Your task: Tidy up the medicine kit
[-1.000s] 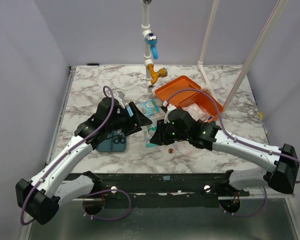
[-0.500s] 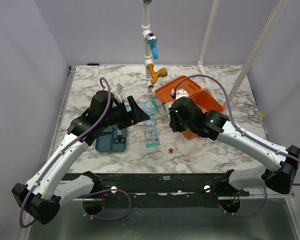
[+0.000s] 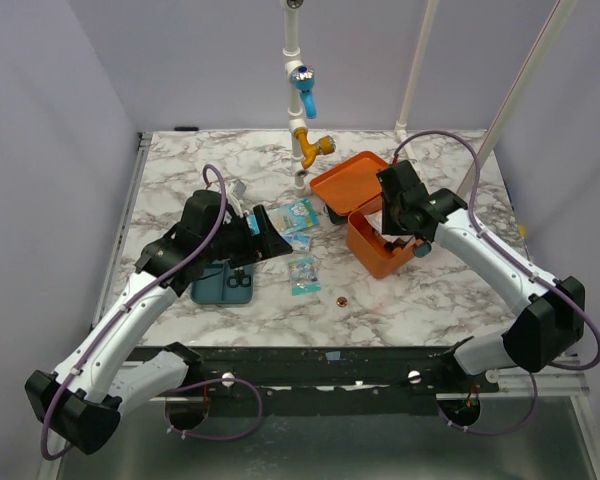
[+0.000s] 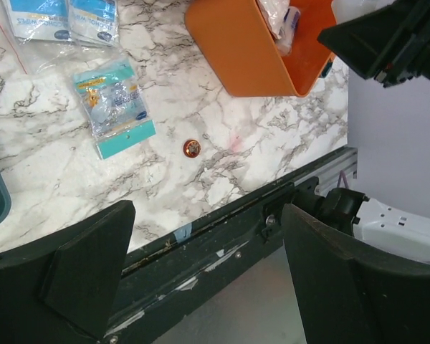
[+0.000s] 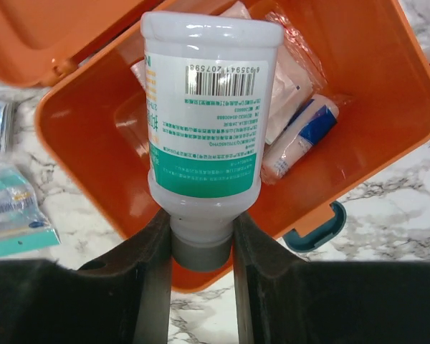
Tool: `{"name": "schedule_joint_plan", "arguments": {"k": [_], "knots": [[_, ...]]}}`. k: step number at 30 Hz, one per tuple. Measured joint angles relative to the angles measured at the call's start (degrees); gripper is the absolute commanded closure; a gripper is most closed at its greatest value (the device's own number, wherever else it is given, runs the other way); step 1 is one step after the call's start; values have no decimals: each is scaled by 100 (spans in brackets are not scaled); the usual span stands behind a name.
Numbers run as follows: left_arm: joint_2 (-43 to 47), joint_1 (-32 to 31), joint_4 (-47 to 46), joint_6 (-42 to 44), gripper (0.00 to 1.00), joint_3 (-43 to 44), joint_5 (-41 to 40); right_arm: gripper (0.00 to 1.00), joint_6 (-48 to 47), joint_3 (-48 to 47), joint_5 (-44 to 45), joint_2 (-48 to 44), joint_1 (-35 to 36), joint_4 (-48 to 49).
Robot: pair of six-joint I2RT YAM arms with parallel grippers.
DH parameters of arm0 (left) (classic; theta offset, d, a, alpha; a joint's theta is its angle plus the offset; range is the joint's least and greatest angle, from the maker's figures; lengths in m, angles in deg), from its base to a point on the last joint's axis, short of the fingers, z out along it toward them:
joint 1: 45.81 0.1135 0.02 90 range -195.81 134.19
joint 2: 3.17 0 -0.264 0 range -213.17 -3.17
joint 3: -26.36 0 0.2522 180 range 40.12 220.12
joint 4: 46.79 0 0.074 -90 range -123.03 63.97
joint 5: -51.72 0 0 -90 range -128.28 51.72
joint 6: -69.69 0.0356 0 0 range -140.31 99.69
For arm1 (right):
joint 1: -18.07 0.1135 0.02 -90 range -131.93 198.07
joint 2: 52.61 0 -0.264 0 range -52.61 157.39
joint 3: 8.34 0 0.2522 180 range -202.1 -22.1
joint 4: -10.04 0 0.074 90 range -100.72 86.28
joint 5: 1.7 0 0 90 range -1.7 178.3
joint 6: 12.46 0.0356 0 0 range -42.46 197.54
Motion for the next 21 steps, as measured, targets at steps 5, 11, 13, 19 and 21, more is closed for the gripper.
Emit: {"name": "schedule_joint_plan", "arguments": {"k": [5,11,13,19,21], "knots": [[136,39,2,122,14,-168,61,99,527,2,-369,302,-514,127],[275,74,15,205,14,-385,149,99,1191,157,-669,693,-905,476],[369,94,15,221,14,-468,192,99,1432,289,-717,765,-986,599],[533,136,9,247,14,-702,304,86,2111,684,-765,776,-1091,761],[529,149,7,267,14,-741,356,77,2312,715,-769,776,-1095,785]]}}
